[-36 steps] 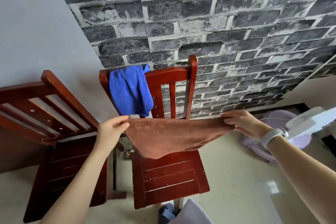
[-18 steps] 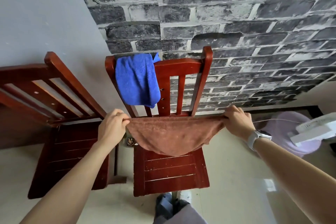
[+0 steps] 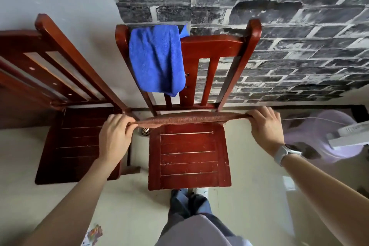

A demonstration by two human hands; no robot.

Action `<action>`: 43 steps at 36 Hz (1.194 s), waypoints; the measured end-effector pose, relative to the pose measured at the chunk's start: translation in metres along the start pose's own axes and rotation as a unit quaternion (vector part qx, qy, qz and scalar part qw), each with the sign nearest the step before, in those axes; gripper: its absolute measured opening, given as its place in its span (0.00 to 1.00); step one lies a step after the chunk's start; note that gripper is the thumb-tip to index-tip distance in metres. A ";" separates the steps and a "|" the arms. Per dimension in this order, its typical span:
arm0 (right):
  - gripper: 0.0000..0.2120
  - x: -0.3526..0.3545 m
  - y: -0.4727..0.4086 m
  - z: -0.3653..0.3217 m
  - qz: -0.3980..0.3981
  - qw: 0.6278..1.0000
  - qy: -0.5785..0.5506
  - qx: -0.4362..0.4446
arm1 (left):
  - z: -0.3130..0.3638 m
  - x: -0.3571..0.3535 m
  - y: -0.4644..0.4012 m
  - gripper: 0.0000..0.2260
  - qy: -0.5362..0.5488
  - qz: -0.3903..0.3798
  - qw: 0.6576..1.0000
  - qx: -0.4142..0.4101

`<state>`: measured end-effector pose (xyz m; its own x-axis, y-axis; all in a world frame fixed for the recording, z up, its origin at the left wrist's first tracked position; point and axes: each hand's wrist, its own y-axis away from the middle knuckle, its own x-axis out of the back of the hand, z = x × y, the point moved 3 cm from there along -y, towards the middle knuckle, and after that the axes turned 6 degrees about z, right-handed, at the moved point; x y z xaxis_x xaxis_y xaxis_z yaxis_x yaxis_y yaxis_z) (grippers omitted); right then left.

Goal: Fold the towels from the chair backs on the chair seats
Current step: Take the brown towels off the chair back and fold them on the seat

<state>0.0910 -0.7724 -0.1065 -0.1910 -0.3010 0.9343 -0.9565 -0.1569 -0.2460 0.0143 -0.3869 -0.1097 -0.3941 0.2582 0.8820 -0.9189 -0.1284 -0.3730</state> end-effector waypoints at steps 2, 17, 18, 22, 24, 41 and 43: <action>0.05 -0.016 0.019 0.002 -0.022 1.000 -0.008 0.004 | -0.004 -0.010 0.023 0.07 -0.004 -0.028 1.000 0.004; 0.13 -0.195 0.217 0.043 -0.442 0.891 0.028 -0.103 | -0.038 -0.154 0.217 0.05 -0.034 -0.396 0.913 0.098; 0.13 -0.202 0.227 0.044 -0.465 0.879 0.038 -0.102 | -0.040 -0.163 0.229 0.04 -0.056 -0.428 0.896 0.103; 0.15 -0.223 0.253 0.046 -0.545 0.828 0.061 -0.118 | -0.047 -0.194 0.259 0.11 -0.105 -0.538 0.831 0.097; 0.16 -0.232 0.254 0.046 -0.564 0.814 0.049 -0.134 | -0.050 -0.207 0.259 0.12 -0.098 -0.542 0.826 0.123; 0.26 -0.321 0.081 0.055 -0.271 0.953 0.002 -0.133 | -0.042 -0.337 0.093 0.21 0.005 -0.288 0.952 0.099; 0.30 -0.332 0.068 0.060 -0.273 0.954 0.016 -0.120 | -0.044 -0.350 0.082 0.21 0.004 -0.299 0.950 0.085</action>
<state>0.1024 -0.7393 -0.4487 0.3478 -0.2071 0.9144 -0.9374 -0.0611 0.3428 0.0758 -0.4457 -0.4618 0.1971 0.3407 0.9193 -0.9627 -0.1099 0.2472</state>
